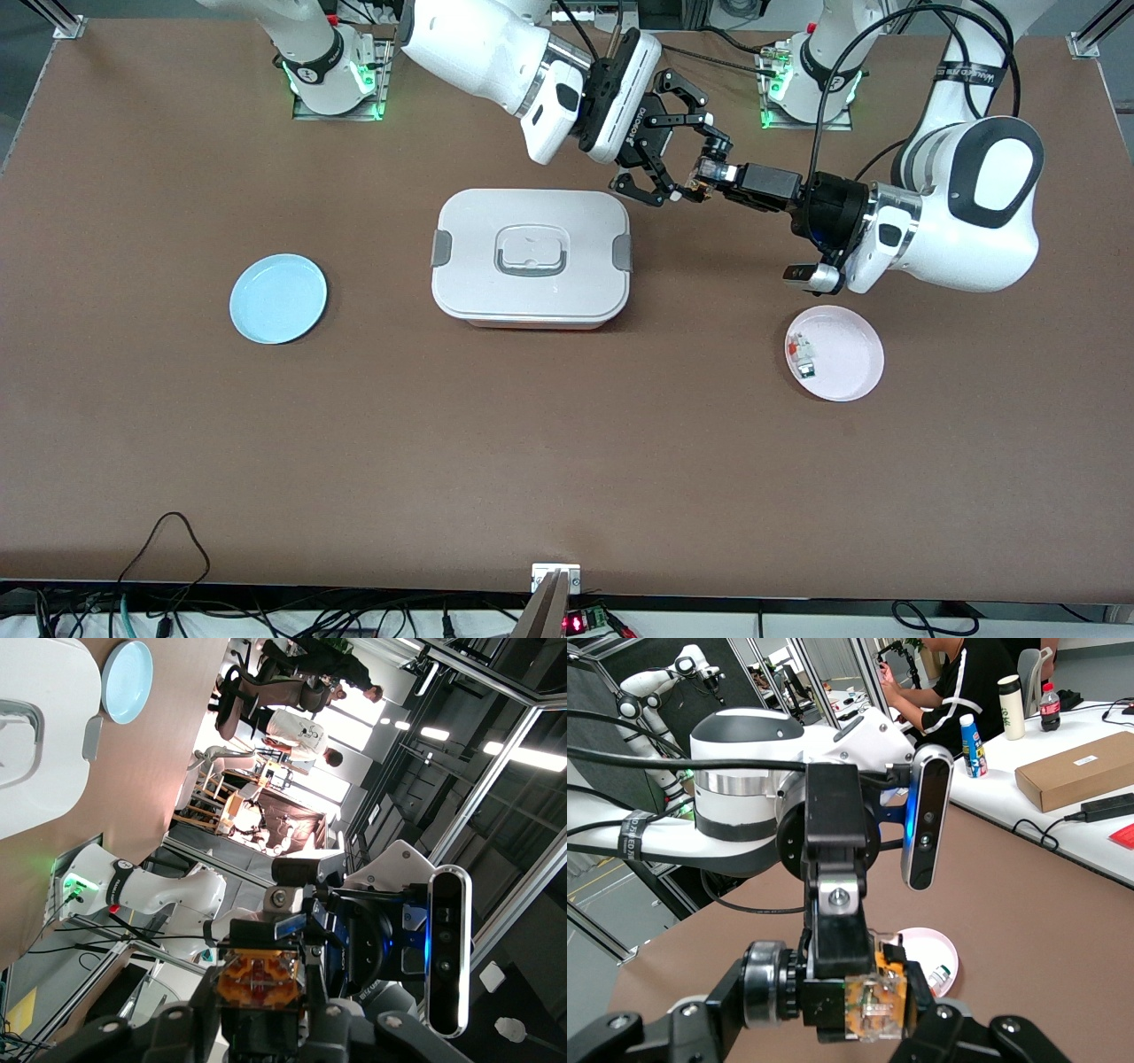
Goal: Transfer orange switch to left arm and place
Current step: 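Grasp the orange switch with the left gripper and open the right gripper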
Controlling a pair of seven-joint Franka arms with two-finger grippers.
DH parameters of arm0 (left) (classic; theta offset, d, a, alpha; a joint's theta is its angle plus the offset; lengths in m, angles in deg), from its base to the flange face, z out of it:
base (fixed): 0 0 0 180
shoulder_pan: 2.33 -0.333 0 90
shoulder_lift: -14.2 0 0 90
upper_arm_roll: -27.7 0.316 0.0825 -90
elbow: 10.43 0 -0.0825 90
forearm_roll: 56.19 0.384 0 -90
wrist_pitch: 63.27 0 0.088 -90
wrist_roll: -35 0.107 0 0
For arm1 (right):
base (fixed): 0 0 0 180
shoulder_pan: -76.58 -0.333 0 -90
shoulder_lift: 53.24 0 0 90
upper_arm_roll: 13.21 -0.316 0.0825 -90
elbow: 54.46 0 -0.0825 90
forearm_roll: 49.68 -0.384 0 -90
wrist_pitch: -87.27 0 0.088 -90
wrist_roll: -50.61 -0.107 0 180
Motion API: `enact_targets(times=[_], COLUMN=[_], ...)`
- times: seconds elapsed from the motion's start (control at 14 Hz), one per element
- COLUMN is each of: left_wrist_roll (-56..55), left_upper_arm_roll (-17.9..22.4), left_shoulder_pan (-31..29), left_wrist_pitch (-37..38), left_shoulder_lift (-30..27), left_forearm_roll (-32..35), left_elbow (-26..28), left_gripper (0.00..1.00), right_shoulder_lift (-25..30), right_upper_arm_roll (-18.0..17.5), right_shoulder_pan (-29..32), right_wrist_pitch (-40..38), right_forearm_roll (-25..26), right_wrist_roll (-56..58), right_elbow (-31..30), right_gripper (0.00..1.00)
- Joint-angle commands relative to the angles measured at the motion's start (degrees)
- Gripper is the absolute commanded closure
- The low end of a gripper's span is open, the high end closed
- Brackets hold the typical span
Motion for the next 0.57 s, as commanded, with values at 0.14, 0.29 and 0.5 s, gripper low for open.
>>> enact_targets(times=[0.14,0.29,0.5], left_wrist_roll=[1.20,1.29,1.20], left_upper_arm_roll=[0.01,0.01,0.01], left_shoulder_pan=[1.08,1.00,0.99], left_wrist_pitch=[0.46,0.46,0.46], left_shoulder_lift=[0.74,0.65,0.74], left_forearm_roll=[0.04,0.04,0.04], left_elbow=[0.09,0.09,0.01], left_gripper=[0.77,0.79,0.80], right_shoulder_lift=[-0.29,-0.28,-0.20], right_upper_arm_roll=[0.56,0.56,0.56], right_shoulder_pan=[-0.85,-0.85,-0.85], right_wrist_pitch=[0.78,0.78,0.78], right_forearm_roll=[-1.03,-1.03,-1.03], right_wrist_roll=[-0.63,-0.63,-2.29], right_elbow=[1.43,1.43,1.43], right_gripper=[0.89,0.89,0.05])
